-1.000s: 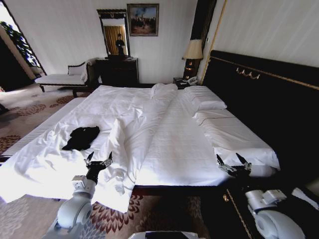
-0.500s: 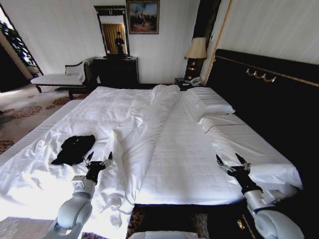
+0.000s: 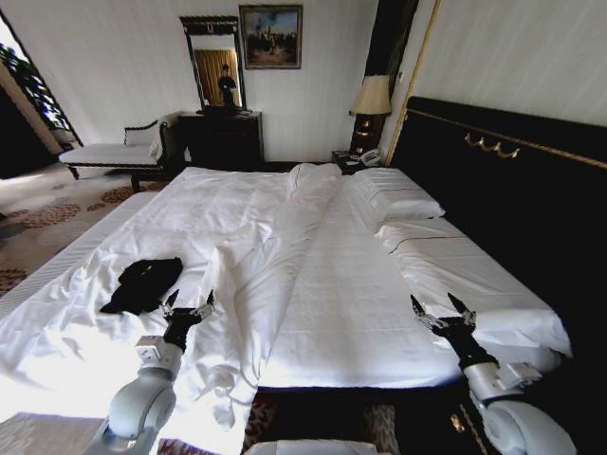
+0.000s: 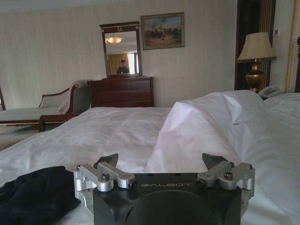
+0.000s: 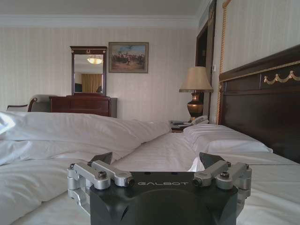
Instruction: Fold the clothes on the bed.
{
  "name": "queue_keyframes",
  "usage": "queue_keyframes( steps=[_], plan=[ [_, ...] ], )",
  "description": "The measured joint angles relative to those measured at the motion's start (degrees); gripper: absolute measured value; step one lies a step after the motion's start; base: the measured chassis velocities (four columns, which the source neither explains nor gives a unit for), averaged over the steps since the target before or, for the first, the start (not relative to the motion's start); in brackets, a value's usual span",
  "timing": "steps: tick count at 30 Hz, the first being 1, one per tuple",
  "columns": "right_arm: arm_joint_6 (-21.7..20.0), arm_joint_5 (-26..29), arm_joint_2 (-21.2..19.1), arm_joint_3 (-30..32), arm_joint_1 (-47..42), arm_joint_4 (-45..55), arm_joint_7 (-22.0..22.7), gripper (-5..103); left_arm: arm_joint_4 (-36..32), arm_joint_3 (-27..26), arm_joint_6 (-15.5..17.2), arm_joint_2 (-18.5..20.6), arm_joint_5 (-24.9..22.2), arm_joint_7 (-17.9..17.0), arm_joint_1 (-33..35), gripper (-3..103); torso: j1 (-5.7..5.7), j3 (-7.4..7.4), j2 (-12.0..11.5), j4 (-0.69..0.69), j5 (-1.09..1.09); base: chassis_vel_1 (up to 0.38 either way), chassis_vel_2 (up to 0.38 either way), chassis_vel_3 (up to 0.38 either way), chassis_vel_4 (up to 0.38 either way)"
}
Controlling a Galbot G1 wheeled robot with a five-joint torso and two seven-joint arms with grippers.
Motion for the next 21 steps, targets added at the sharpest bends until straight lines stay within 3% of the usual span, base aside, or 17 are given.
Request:
queue_keyframes(
  steps=[9, 21],
  plan=[
    [0.19, -0.02, -0.14, -0.46, 0.09, -0.20, -0.50, 100, 0.07, 0.04, -0.01, 0.28, 0.12, 0.02, 0.26, 100, -0.01, 0.00, 0.00, -0.01, 0.00, 0.182, 0.174, -0.173, -0.199],
    [0.31, 0.01, -0.17, -0.34, -0.09, 0.01, -0.67, 100, 0.17, -0.34, -0.08, 0.26, 0.23, 0.23, 0.59, 100, -0.01, 0.00, 0.00, -0.01, 0.00, 0.317, 0.311, -0.319, -0.308]
  ],
)
